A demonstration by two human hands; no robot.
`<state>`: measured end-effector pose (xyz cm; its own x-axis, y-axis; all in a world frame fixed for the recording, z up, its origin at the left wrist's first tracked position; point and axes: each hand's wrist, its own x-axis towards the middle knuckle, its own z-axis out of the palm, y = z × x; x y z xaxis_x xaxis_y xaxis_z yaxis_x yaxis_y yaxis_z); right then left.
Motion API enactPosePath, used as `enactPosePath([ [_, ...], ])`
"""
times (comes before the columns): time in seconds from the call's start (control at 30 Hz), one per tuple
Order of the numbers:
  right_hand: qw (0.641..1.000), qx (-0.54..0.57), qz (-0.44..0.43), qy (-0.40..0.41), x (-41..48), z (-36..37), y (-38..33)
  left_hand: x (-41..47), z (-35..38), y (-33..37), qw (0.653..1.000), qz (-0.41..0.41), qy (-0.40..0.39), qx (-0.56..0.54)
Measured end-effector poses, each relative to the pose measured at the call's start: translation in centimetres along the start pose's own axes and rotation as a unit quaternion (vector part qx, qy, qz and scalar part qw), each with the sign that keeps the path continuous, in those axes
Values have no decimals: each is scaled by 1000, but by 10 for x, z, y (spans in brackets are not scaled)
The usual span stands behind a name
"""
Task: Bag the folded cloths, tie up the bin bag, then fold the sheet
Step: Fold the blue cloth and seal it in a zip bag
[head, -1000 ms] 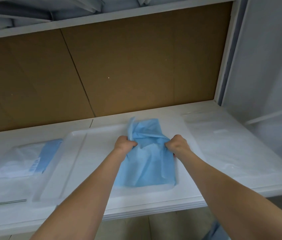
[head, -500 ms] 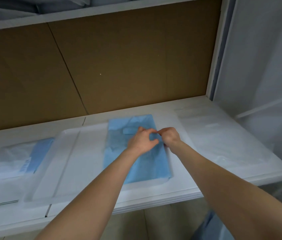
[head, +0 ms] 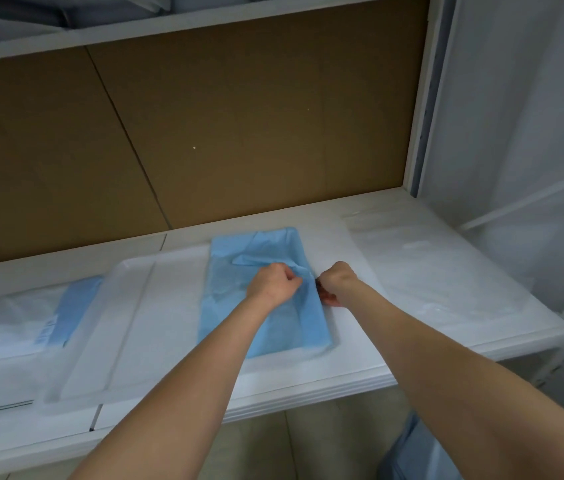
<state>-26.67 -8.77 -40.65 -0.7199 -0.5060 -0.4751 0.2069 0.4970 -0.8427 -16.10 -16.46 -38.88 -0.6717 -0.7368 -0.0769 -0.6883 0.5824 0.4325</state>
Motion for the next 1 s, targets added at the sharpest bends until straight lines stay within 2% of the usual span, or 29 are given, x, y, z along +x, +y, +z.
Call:
enactPosePath([
  [0.13,992,107,29,-58,-7,1,-3,1,-2,10,997,-10,-25,-71],
  [0.3,971,169,69,-152,-9,5,-2,7,-6,14,995,-27,-15,-99],
  [0.43,957,183,91,-208,-6,6,0,9,-7,11,987,-48,5,-153],
  [0.63,954,175,99,-223,-7,2,1,11,-4,5,983,-56,7,-177],
  [0.73,973,129,80,-174,-12,-1,-2,11,-4,5,981,-58,8,-185],
  [0.83,999,0,5,-51,-9,-1,-8,10,0,4,977,-62,1,-205],
  [0.93,981,-166,-91,43,-12,-6,-16,7,5,1,974,-73,-3,-215],
  [1.0,975,-175,-128,49,-14,-8,-20,7,9,-2,971,-81,-2,-224],
])
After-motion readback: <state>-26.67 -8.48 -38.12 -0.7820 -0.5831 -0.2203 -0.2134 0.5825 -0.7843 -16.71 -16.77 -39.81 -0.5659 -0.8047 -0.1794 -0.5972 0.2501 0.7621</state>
